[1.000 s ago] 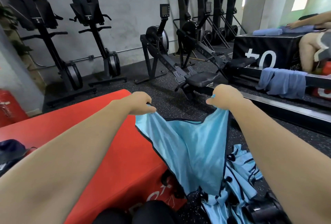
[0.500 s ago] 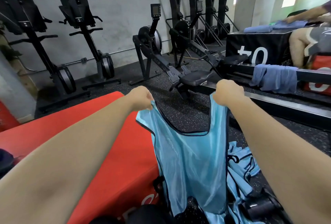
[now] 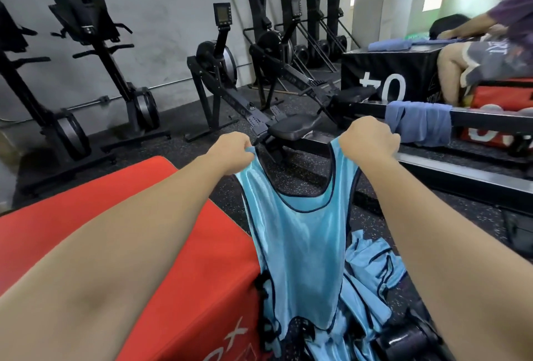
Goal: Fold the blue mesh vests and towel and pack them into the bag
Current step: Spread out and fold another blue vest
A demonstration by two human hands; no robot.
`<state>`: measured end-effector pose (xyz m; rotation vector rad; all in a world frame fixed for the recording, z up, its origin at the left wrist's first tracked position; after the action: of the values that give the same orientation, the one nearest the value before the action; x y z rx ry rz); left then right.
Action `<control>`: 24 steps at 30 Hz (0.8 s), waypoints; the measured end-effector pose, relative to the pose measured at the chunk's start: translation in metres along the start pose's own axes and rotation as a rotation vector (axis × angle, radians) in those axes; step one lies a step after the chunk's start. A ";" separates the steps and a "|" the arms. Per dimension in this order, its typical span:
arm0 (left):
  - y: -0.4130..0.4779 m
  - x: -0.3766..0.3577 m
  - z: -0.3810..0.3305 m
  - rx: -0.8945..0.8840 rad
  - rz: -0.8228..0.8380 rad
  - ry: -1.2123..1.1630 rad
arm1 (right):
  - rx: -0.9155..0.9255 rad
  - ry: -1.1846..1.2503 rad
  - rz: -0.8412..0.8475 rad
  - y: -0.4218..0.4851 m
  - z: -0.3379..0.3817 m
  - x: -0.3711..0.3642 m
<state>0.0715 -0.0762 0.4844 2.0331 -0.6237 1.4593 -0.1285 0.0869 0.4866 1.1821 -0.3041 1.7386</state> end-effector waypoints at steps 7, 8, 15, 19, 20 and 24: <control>0.055 0.000 0.024 -0.037 -0.117 -0.058 | 0.015 0.468 -0.093 0.034 0.005 -0.024; 0.063 0.008 0.034 -0.026 -0.170 -0.085 | 0.033 0.546 -0.134 0.040 0.010 -0.023; 0.074 0.056 0.111 0.039 -0.318 -0.112 | 0.229 0.865 -0.057 0.046 0.085 -0.032; 0.041 0.070 0.165 0.128 -0.356 -0.117 | 0.306 1.013 0.174 0.011 0.132 -0.046; 0.029 0.074 0.180 0.155 -0.350 -0.111 | 0.316 1.033 0.225 0.000 0.142 -0.050; -0.026 0.082 0.245 0.237 -0.298 -0.015 | 0.426 1.002 0.458 -0.056 0.181 -0.075</control>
<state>0.2831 -0.2260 0.4961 2.2049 -0.1462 1.3913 0.0249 -0.0461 0.4989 0.3799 0.4579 2.6492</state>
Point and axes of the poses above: each hand's wrist, its own y-axis towards the middle knuckle, its own x-axis out of the back of the hand, z = x × y, the point moved 4 cm from there along y, towards the middle knuckle, and after that the axes turned 2 degrees about -z, right-handed, at the moved point
